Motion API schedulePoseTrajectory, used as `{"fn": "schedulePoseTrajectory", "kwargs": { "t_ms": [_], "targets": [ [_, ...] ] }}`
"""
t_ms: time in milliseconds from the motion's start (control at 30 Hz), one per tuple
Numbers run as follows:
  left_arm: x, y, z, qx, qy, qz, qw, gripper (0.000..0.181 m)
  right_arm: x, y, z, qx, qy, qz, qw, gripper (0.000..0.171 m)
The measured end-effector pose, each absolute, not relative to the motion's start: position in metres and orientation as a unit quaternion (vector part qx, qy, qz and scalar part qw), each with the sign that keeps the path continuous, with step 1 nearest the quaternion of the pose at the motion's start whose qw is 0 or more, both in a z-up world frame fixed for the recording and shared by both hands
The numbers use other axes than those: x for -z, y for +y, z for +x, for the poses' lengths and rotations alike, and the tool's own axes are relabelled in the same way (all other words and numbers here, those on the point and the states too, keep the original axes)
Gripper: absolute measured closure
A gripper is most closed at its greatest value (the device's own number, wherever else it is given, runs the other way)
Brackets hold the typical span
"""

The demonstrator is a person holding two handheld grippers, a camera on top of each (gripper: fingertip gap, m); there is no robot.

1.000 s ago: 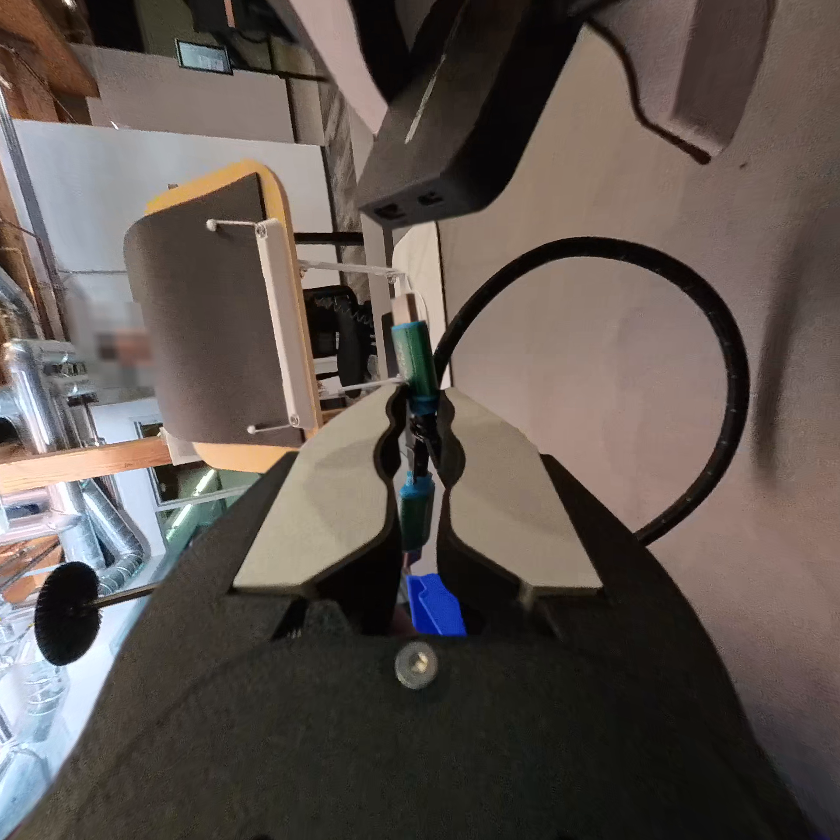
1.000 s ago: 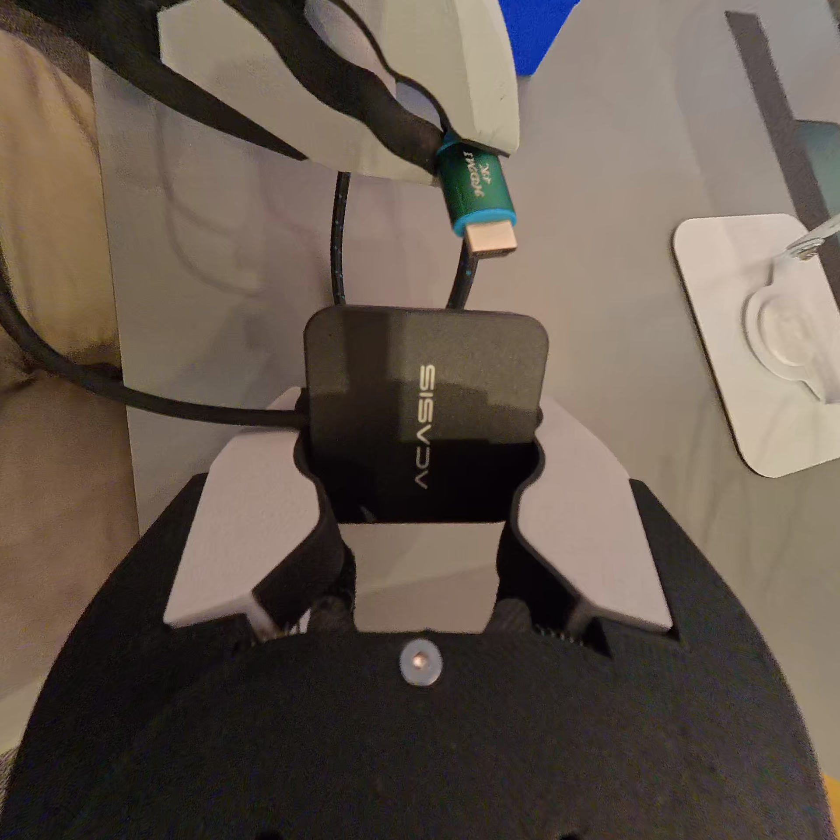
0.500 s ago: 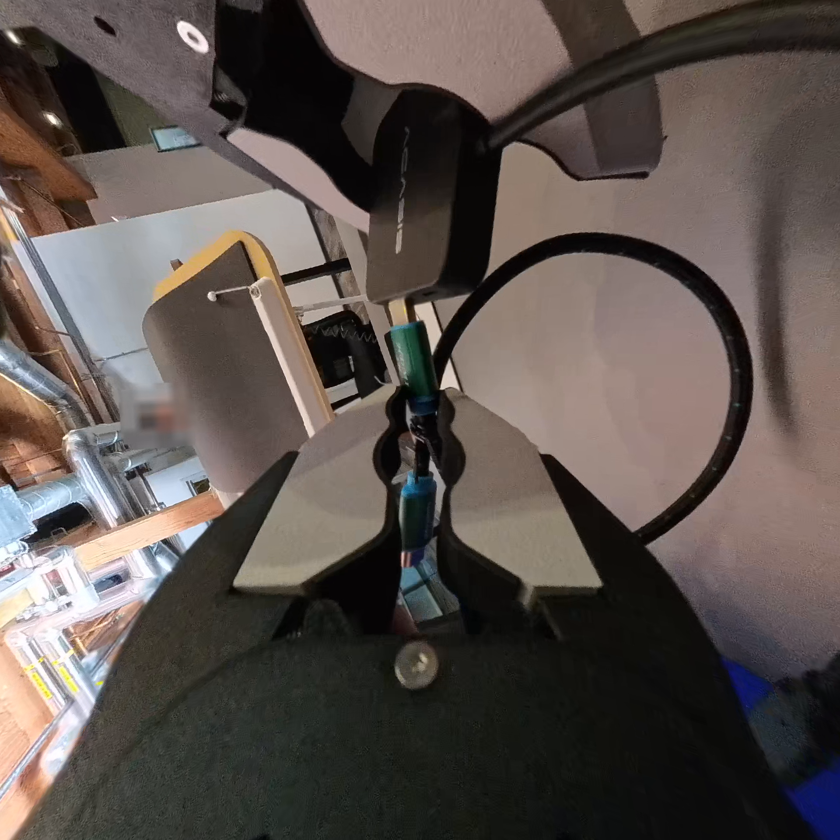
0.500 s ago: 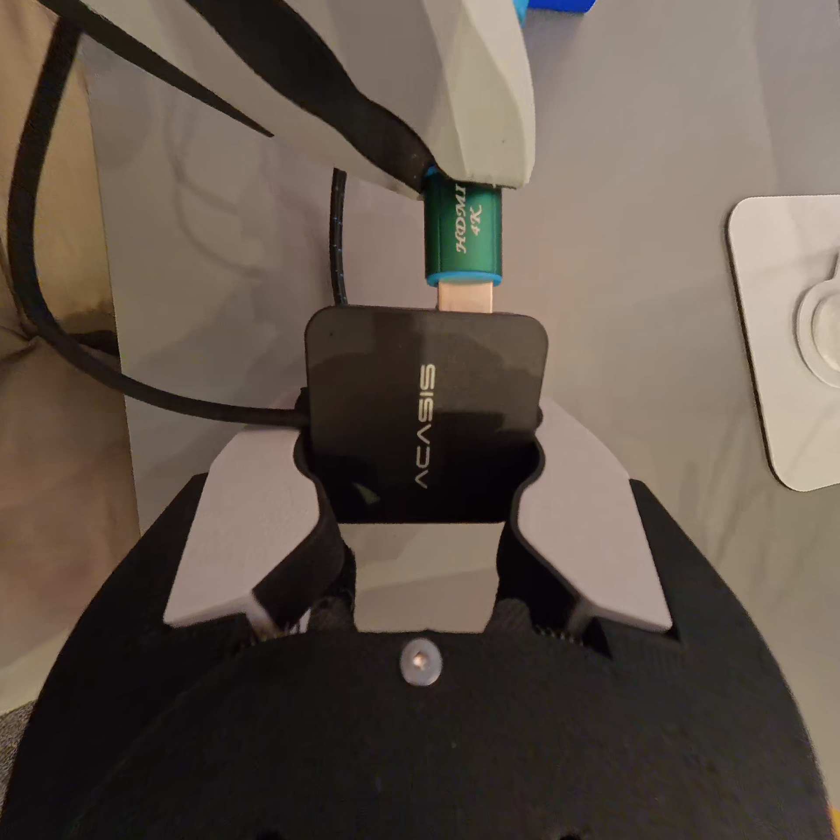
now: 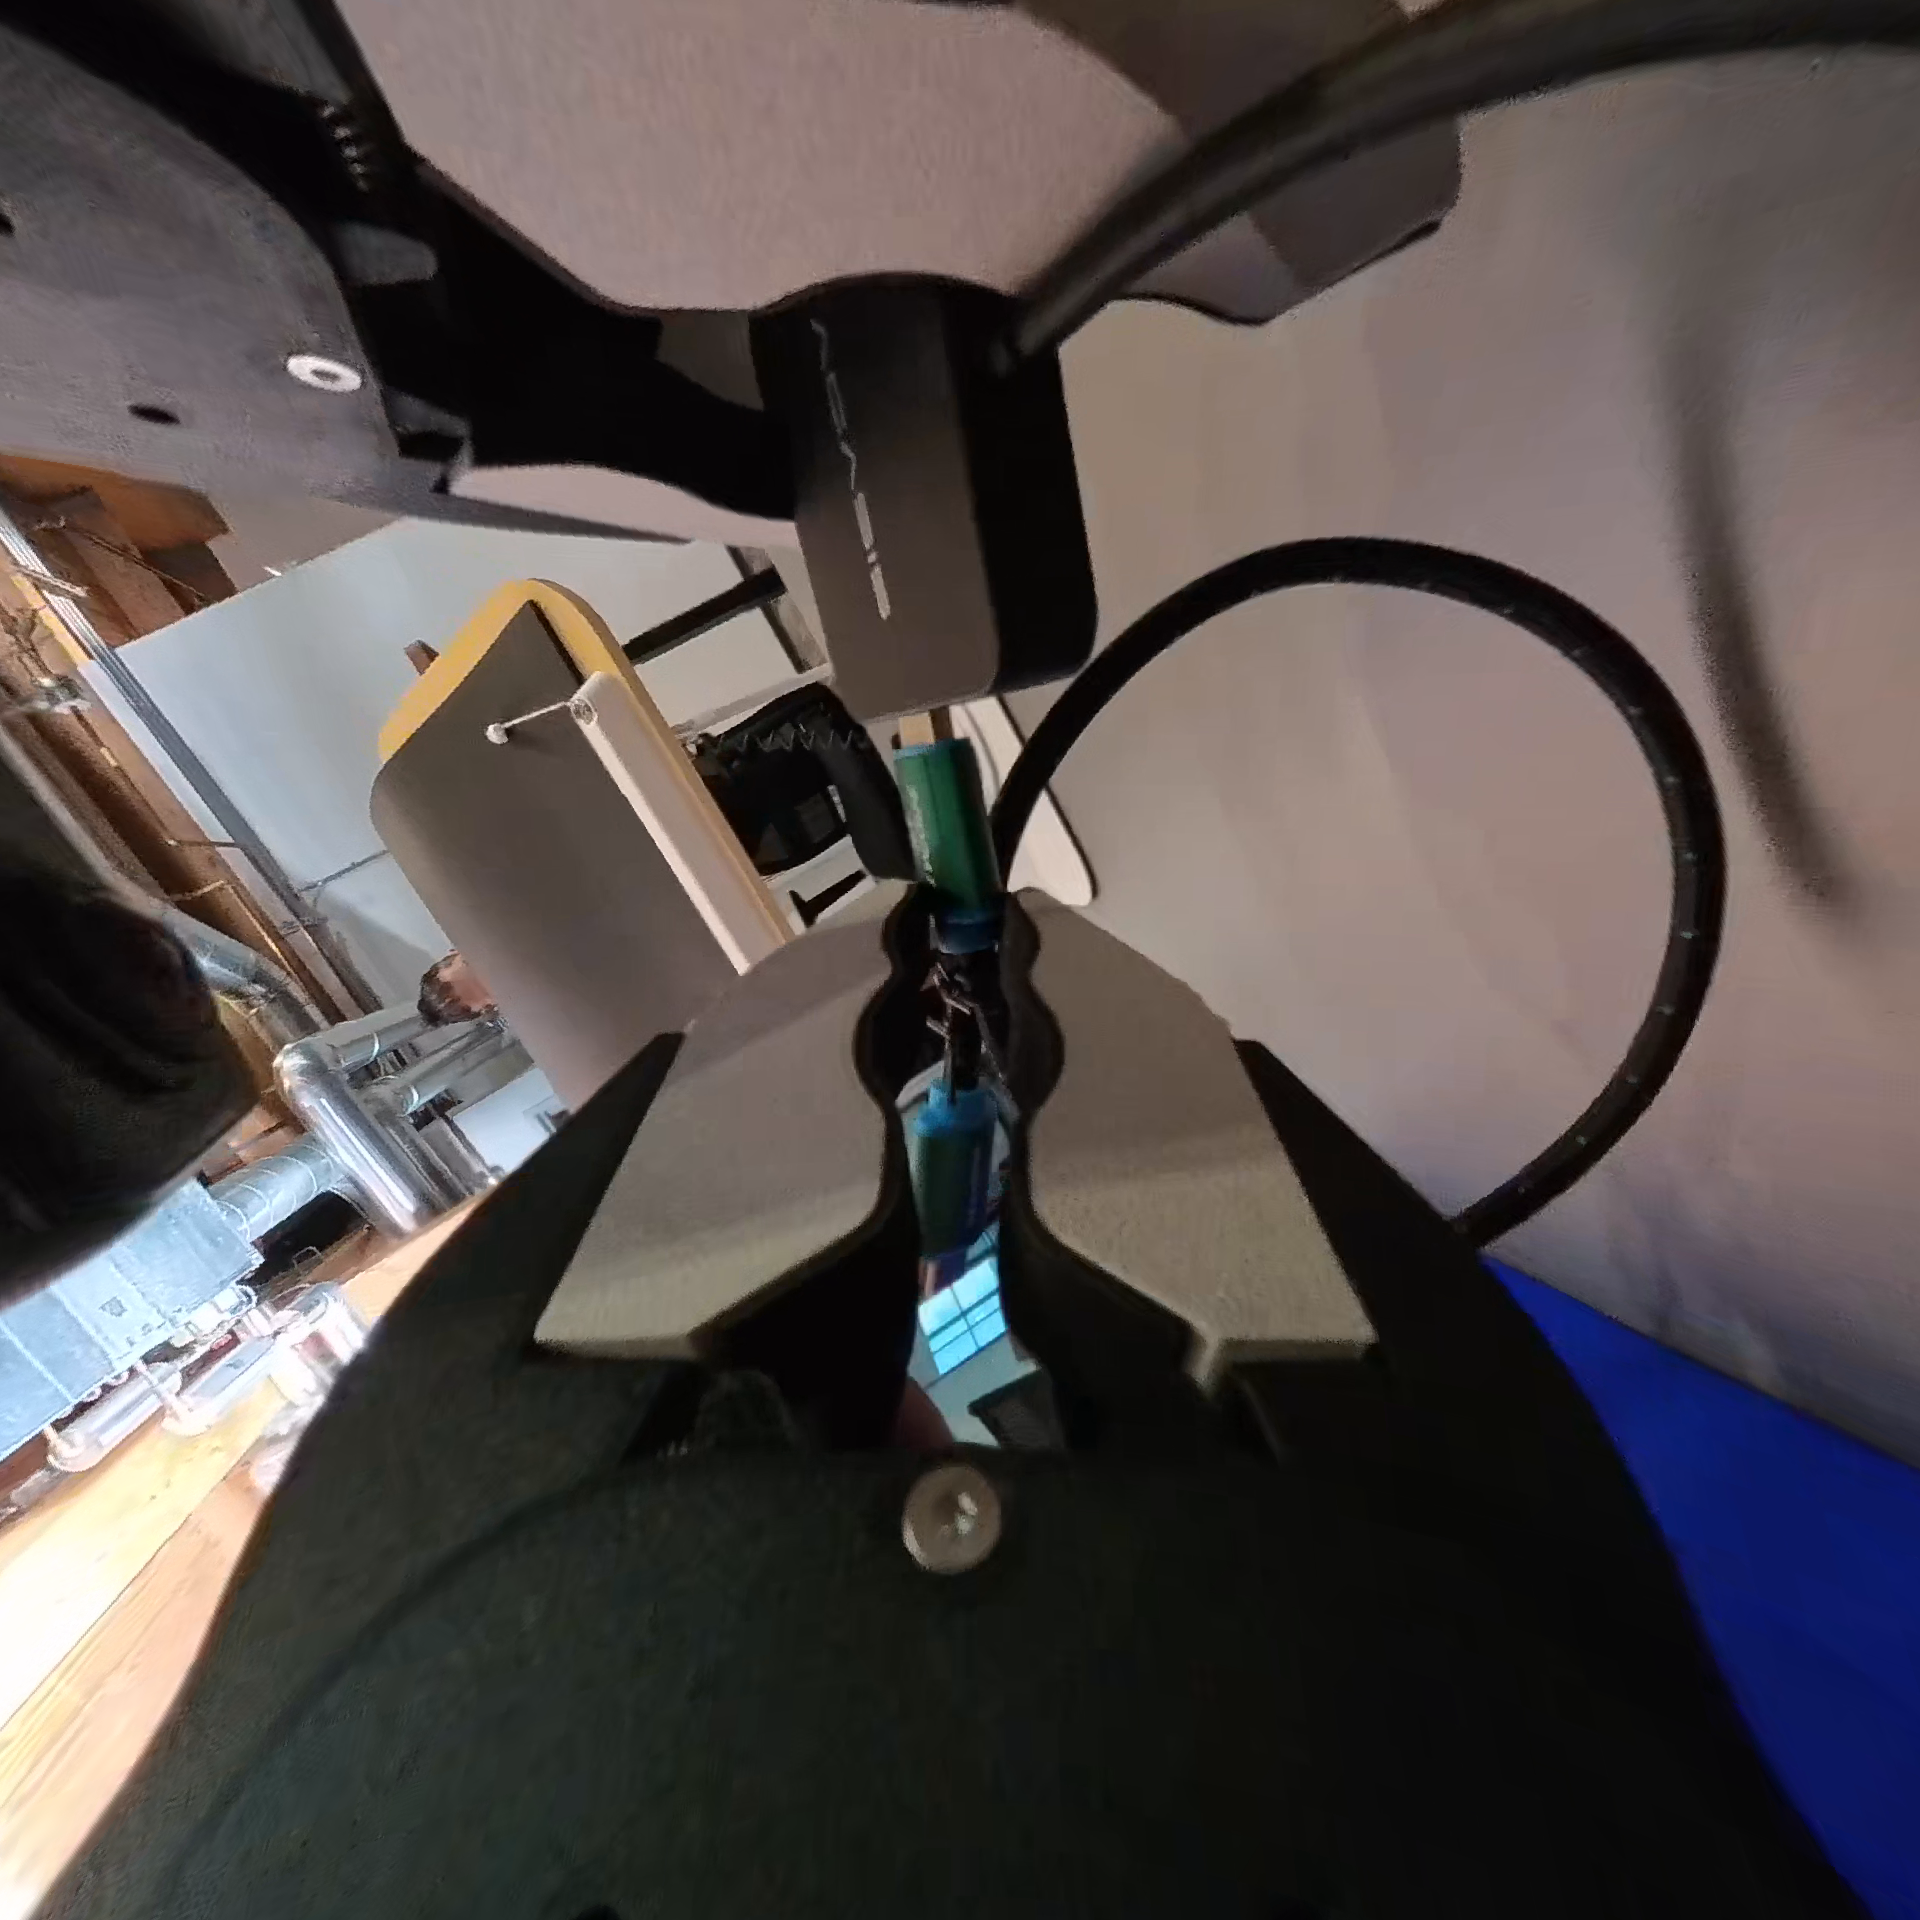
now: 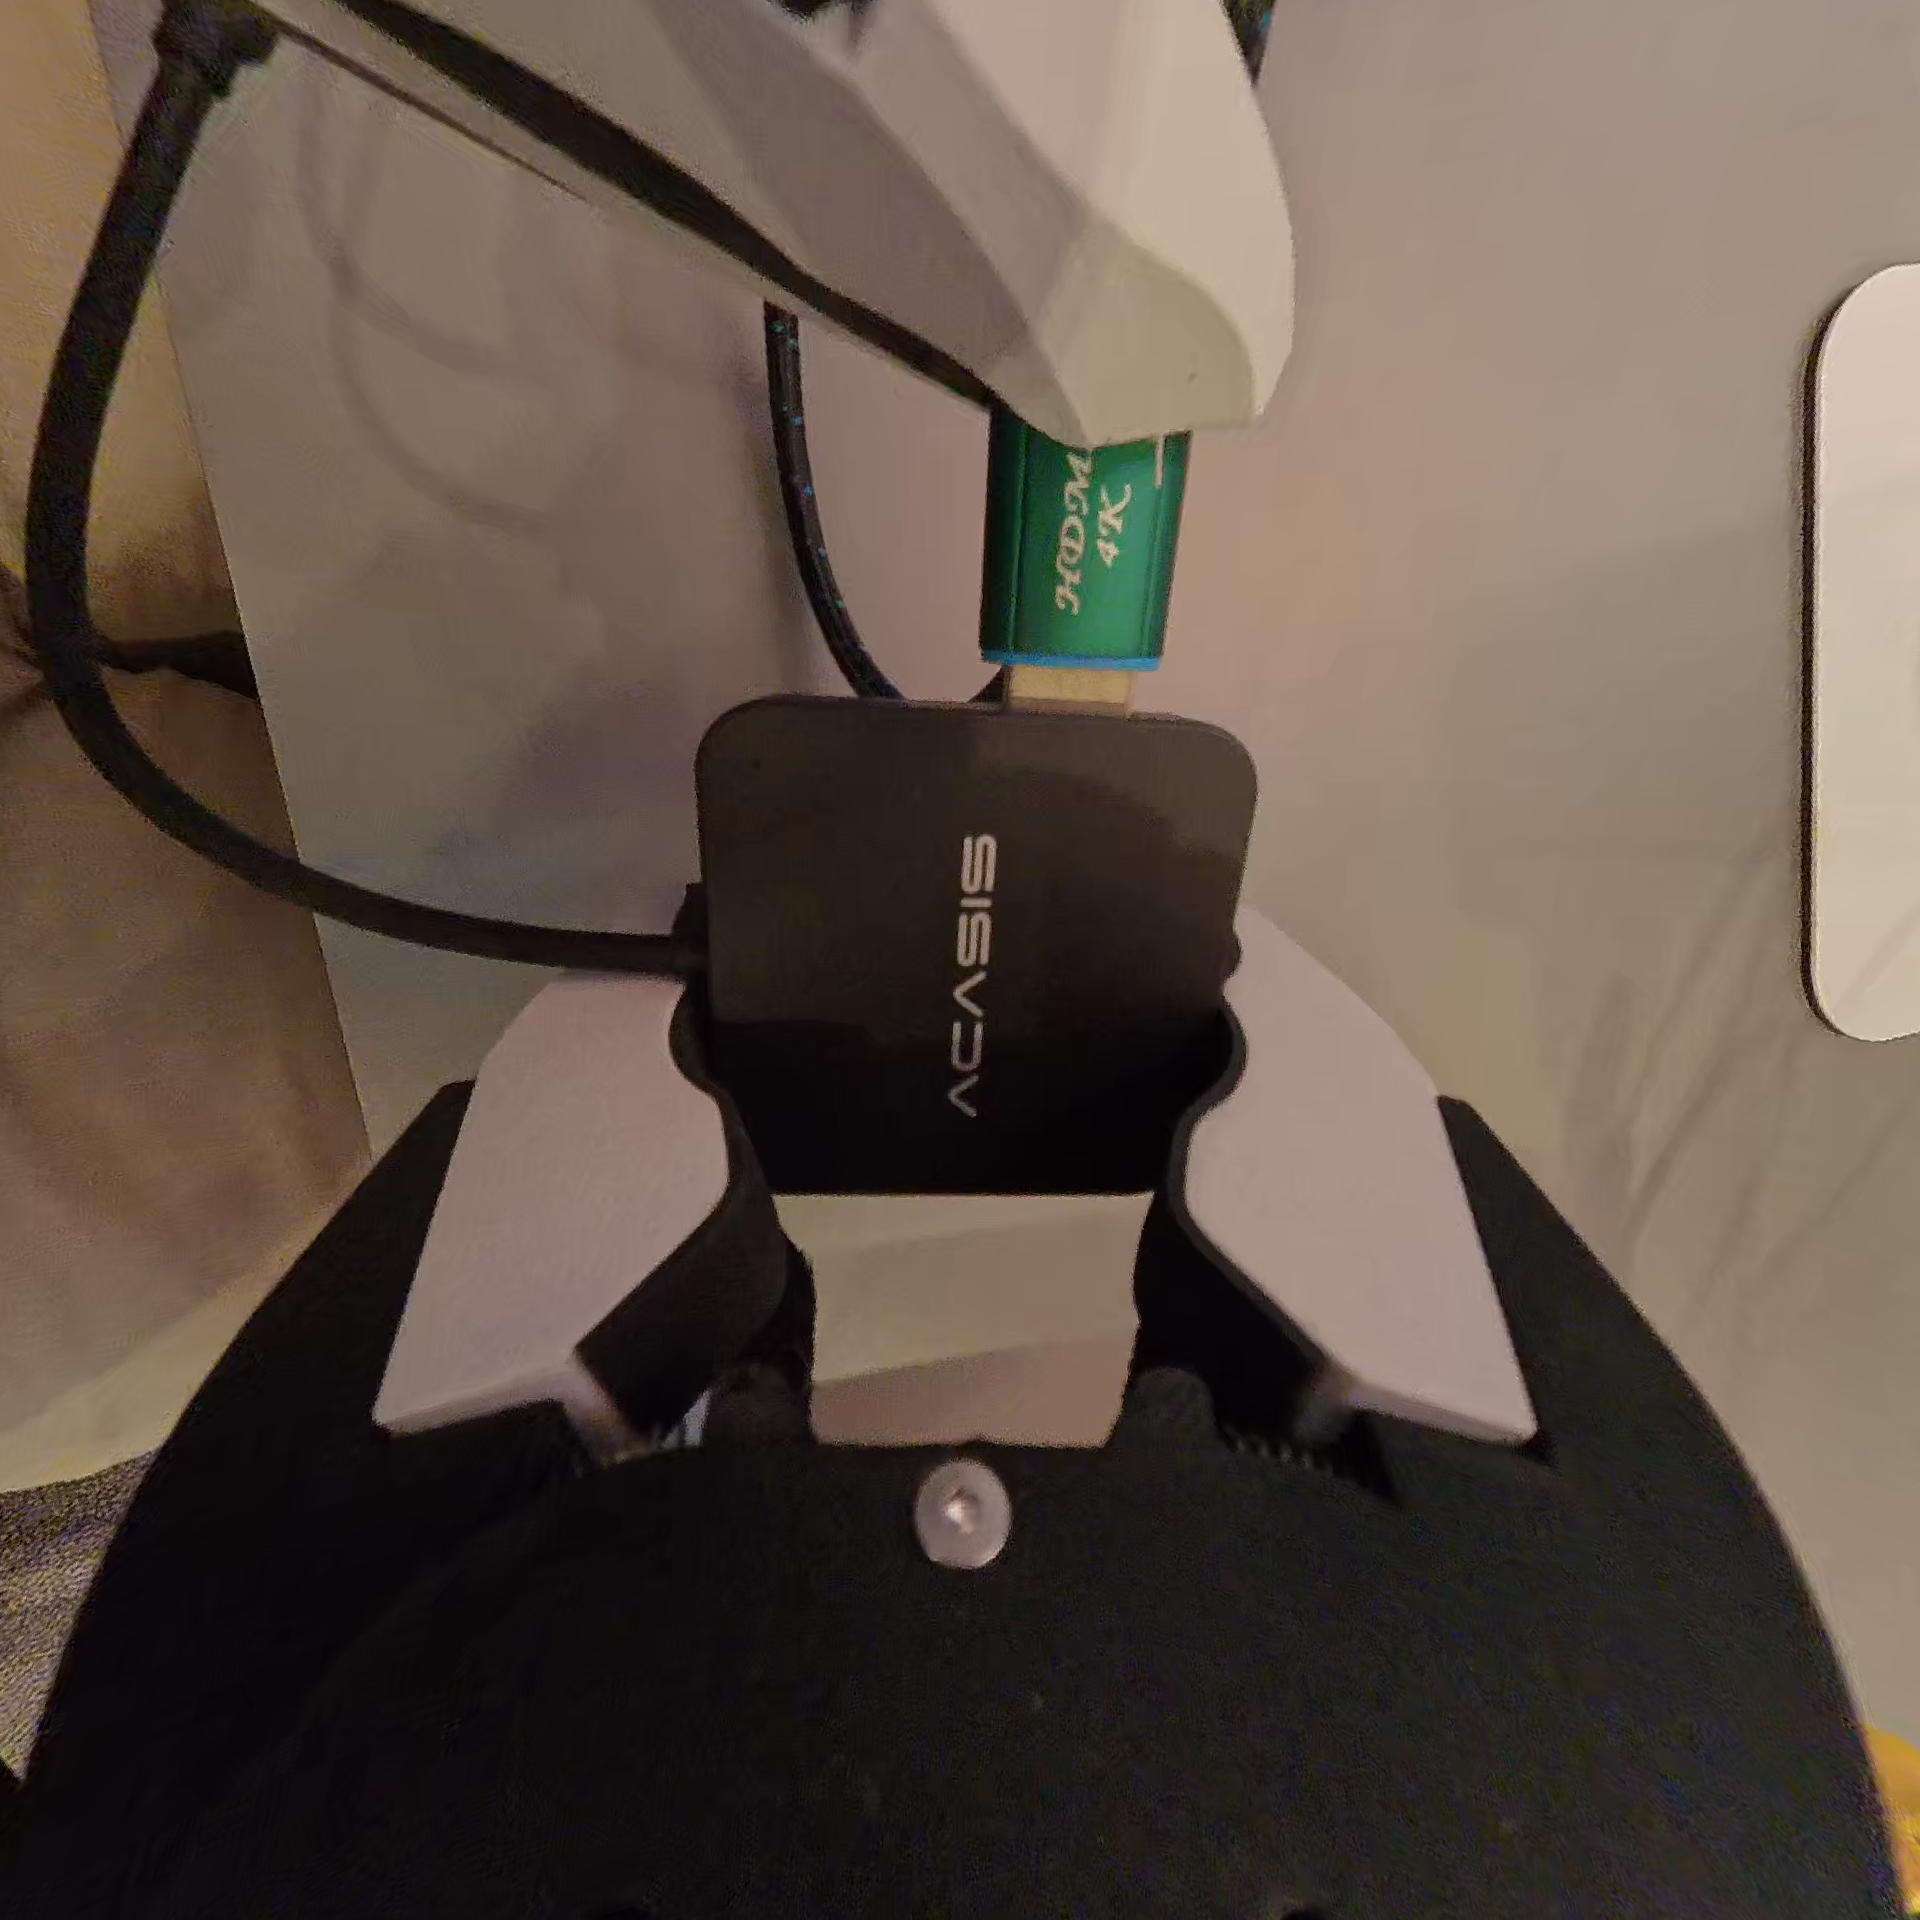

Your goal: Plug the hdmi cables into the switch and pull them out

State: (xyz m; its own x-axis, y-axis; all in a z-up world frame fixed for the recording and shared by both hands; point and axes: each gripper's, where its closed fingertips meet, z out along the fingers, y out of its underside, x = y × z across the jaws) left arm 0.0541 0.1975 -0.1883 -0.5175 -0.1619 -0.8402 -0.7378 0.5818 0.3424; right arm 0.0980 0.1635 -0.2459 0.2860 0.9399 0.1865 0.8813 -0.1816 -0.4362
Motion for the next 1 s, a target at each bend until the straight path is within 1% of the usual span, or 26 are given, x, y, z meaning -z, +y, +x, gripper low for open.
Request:
{"fn": "schedulePoseTrajectory", "kwargs": {
  "t_ms": [200, 433, 533, 633, 667, 700, 767, 867, 933, 1000],
  "targets": [
    [0.188, 0.195, 0.056, -0.348, 0.793, -0.279, 0.414, 0.17, 0.245, 0.16, 0.097, -0.058, -0.608, -0.757, 0.23, 0.085],
    [0.189, 0.193, 0.055, -0.34, 0.78, -0.311, 0.422, 0.171, 0.247, 0.16, 0.092, -0.06, -0.598, -0.768, 0.223, 0.085],
    [0.186, 0.191, 0.053, -0.318, 0.784, -0.314, 0.431, 0.17, 0.245, 0.159, 0.089, -0.065, -0.602, -0.76, 0.236, 0.085],
    [0.157, 0.191, 0.045, -0.257, 0.763, -0.371, 0.462, 0.168, 0.221, 0.159, 0.082, -0.082, -0.586, -0.759, 0.273, 0.085],
    [0.141, 0.196, 0.039, -0.264, 0.743, -0.384, 0.48, 0.167, 0.214, 0.163, 0.086, -0.076, -0.577, -0.763, 0.283, 0.085],
    [0.124, 0.199, 0.034, -0.268, 0.723, -0.392, 0.501, 0.157, 0.207, 0.167, 0.093, -0.066, -0.567, -0.768, 0.291, 0.085],
    [0.091, 0.204, 0.024, -0.241, 0.679, -0.428, 0.545, 0.15, 0.197, 0.175, 0.111, -0.047, -0.544, -0.781, 0.301, 0.085],
    [0.055, 0.214, -0.002, -0.238, 0.62, -0.461, 0.589, 0.152, 0.175, 0.186, 0.143, -0.034, -0.499, -0.8, 0.332, 0.085],
    [0.048, 0.224, -0.021, -0.239, 0.593, -0.485, 0.597, 0.154, 0.154, 0.194, 0.17, -0.029, -0.459, -0.809, 0.367, 0.085],
    [0.059, 0.232, -0.038, -0.242, 0.587, -0.508, 0.582, 0.155, 0.13, 0.203, 0.204, -0.026, -0.407, -0.819, 0.405, 0.085]
  ]
}}
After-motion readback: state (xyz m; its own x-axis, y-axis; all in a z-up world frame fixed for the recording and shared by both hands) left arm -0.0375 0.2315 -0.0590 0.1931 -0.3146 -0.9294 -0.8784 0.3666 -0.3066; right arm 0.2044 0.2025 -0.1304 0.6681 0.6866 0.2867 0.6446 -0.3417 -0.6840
